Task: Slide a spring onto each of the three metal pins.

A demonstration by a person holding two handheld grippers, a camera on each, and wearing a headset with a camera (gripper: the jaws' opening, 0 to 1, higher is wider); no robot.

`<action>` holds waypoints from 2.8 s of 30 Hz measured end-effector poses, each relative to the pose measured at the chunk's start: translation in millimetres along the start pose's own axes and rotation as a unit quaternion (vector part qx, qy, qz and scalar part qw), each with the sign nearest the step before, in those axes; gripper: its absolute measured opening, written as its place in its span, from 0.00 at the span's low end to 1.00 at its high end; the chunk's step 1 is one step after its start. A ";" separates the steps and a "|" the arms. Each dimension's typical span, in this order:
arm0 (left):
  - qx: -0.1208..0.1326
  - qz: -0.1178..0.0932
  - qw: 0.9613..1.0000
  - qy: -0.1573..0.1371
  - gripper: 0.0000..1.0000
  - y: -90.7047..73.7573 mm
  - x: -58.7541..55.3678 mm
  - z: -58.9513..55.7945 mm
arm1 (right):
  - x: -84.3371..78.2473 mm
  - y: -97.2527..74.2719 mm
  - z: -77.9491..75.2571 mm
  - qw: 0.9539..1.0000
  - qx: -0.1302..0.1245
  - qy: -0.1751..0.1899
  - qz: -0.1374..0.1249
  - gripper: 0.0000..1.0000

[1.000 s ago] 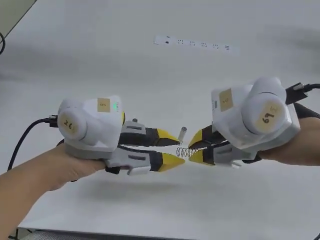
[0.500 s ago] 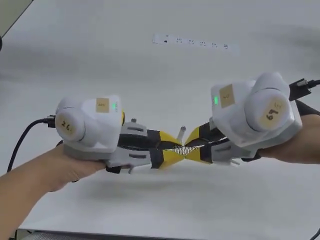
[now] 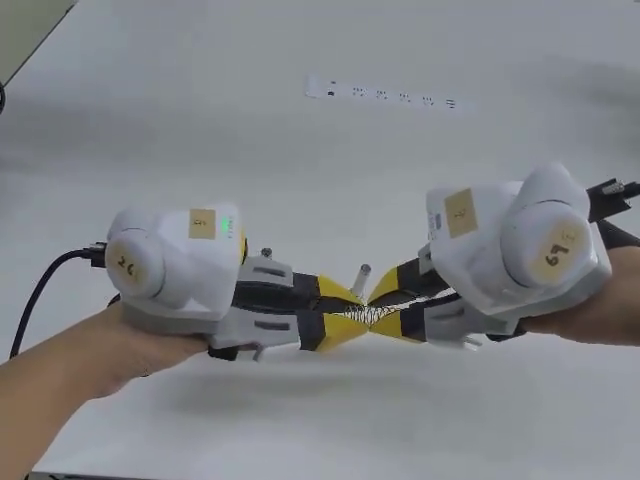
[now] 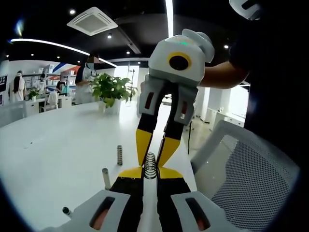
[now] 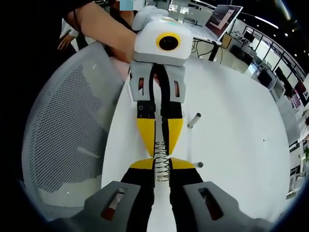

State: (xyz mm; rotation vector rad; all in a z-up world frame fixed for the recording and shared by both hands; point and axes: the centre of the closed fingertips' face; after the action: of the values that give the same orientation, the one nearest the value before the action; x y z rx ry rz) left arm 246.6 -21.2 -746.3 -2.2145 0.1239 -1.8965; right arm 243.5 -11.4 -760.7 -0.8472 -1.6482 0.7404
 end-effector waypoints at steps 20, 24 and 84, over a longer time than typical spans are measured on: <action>-0.009 0.001 1.000 -0.012 0.01 -4.9 0.5 -0.2 | -13.5 -3.6 -1.2 1.000 0.001 -0.011 0.010 0.08; -0.009 0.002 1.000 -0.013 0.01 -5.3 -0.1 -1.1 | -12.9 -2.5 0.5 1.000 0.004 -0.015 0.001 0.07; -0.010 0.028 1.000 -0.002 0.00 7.9 -23.0 5.2 | 23.4 -12.1 -0.2 0.998 0.038 -0.036 0.028 0.05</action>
State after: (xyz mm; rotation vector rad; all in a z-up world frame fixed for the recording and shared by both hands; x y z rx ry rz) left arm 248.6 -23.5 -770.9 -2.2030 0.2022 -1.8705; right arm 238.1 1.4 -738.4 -0.8242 -1.6546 0.8757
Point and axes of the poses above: the centre of the closed fingertips' face, and the gripper's own axes: y roughly forward along the fingers, z roughly to its left, x roughly out of its top, and after that the axes turned 6 degrees about -x, right-handed
